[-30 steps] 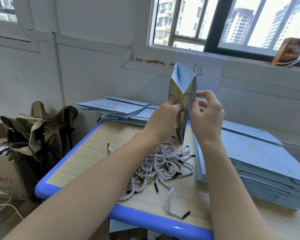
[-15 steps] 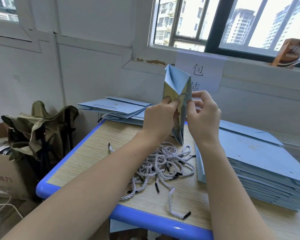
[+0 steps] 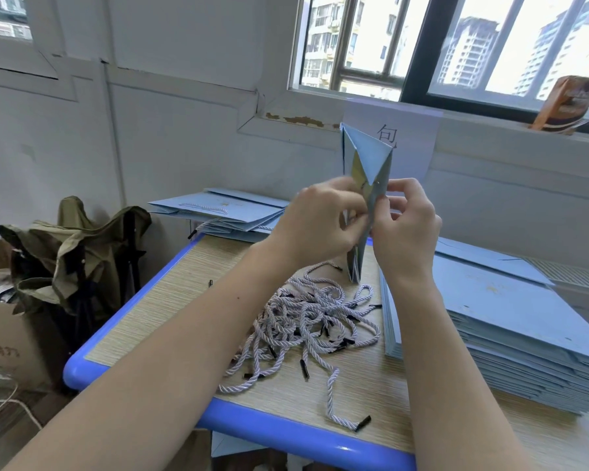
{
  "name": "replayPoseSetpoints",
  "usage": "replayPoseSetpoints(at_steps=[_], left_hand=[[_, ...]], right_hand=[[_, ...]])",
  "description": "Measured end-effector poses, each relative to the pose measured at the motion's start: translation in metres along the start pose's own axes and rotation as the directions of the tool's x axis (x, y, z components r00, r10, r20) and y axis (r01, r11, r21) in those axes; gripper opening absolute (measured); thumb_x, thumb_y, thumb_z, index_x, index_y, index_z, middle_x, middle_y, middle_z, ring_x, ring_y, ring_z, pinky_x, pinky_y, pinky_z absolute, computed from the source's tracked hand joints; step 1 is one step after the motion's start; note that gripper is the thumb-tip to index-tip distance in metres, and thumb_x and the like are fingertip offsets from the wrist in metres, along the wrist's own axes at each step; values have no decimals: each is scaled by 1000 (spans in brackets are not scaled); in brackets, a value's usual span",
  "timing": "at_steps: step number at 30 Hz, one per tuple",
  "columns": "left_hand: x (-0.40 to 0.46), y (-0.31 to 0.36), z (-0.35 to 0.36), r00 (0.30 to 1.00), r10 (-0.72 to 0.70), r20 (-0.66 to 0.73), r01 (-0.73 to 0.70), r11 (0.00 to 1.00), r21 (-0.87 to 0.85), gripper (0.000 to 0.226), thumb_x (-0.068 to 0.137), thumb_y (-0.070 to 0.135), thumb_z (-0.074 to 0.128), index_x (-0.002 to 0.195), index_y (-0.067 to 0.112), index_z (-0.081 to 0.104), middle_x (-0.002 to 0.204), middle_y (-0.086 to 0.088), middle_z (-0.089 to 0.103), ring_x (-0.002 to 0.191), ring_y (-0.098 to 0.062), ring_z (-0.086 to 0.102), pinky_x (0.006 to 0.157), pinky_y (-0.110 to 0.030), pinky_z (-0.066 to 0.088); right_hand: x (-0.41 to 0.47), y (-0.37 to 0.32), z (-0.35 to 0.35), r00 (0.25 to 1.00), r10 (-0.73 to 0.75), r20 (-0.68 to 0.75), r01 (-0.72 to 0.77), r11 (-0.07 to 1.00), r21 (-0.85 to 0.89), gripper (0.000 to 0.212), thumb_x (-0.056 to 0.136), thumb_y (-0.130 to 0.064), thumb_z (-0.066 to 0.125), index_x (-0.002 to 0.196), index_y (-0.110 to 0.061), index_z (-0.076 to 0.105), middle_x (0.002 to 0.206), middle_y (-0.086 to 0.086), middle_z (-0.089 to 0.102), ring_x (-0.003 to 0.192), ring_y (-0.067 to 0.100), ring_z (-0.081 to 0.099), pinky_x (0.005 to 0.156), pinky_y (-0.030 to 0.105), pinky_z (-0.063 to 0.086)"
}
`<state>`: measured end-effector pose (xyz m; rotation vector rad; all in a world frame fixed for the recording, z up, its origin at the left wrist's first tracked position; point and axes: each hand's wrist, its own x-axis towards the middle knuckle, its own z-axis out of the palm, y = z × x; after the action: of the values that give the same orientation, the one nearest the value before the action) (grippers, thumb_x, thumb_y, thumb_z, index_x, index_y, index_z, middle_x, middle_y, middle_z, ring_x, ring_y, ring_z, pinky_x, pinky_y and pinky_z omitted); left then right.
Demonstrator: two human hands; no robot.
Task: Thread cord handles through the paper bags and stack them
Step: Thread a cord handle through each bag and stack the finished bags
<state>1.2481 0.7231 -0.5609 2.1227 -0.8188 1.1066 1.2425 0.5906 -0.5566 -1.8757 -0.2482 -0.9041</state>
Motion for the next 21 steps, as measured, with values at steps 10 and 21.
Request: replayPoseSetpoints(at_steps=[10,21], left_hand=[[1,-16,-7,909,-411,65,402,908,119,43,92,58,57,110,18,60,82,8,65,72,-12,61,65,-32,49],[-4,-18,8,891,-418,178,441,890,-117,13,87,21,69,97,12,70,86,1,72,80,-16,67,77,-31,55]], right_hand=[[-1,-1,-1,998,63,0,-62,995,80,4,94,-21,63,98,-21,62,87,-3,72,75,14,71,69,46,62],[-1,-1,-3,994,76,72,-77,997,13,19,92,-20,65,109,-18,59,90,-8,68,75,-6,63,70,24,54]])
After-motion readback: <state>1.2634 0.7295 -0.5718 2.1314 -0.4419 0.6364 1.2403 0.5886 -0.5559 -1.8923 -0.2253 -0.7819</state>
